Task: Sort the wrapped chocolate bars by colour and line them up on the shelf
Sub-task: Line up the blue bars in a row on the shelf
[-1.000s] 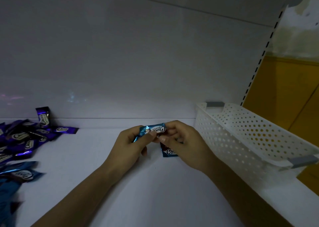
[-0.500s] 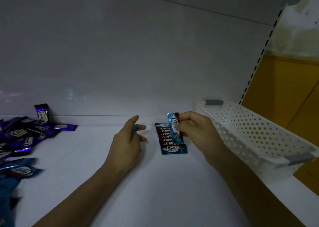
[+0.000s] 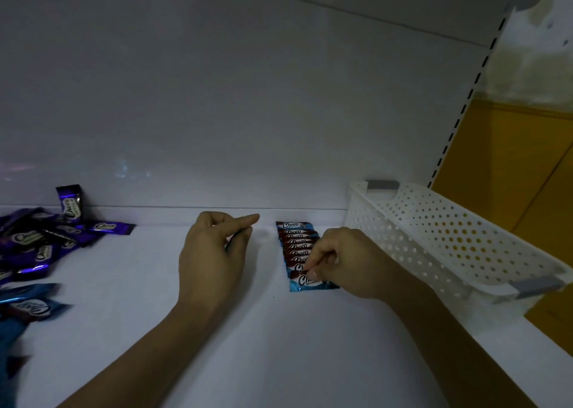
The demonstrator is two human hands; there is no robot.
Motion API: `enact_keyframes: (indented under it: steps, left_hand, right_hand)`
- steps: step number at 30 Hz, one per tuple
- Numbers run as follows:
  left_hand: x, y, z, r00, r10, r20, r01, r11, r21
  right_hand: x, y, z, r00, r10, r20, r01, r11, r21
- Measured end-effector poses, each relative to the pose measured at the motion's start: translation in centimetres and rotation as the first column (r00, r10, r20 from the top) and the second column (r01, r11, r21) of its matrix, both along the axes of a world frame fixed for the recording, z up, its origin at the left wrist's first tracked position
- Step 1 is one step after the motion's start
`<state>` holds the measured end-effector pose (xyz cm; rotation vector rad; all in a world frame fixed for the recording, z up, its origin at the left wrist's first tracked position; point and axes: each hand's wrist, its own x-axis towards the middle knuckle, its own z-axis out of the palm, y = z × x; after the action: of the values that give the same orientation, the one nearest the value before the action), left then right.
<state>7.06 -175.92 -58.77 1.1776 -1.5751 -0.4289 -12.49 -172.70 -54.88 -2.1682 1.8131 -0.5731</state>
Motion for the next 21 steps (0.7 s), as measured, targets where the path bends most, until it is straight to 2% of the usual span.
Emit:
enact_keyframes:
  steps: [4, 11, 13, 16, 21]
  left_hand:
    - [0.1, 0.1, 0.0, 0.998, -0.032, -0.057, 0.032, 0.999, 0.001]
    - [-0.1, -0.1, -0.1, 0.943, -0.164, -0.288, 0.202, 0.974, 0.104]
    - [-0.1, -0.3, -0.1, 0.922, -0.180, -0.342, 0.235, 0.964, 0.128]
    - [-0.2, -0.5, -0.1, 0.885, -0.193, -0.424, 0.285, 0.945, 0.163]
    - [-0.1, -0.6, 0.3, 0.835, -0.201, -0.513, 0.332, 0.926, 0.178]
  right_hand:
    - [0.1, -0.3, -0.4, 1.000, -0.005, -0.004, 0.005, 0.999, -0.055]
    - [0.4, -0.1, -0.9, 1.000, -0.027, 0.000, 0.027, 0.994, -0.106]
    - [0.7, -0.2, -0.7, 0.992, -0.040, 0.120, 0.056, 0.990, -0.127]
    - [1.3, -0.2, -0.3, 0.928, -0.041, 0.371, 0.096, 0.987, -0.129]
    - [2.5, -0.2, -0.8, 0.872, -0.021, 0.488, 0.074, 0.993, -0.090]
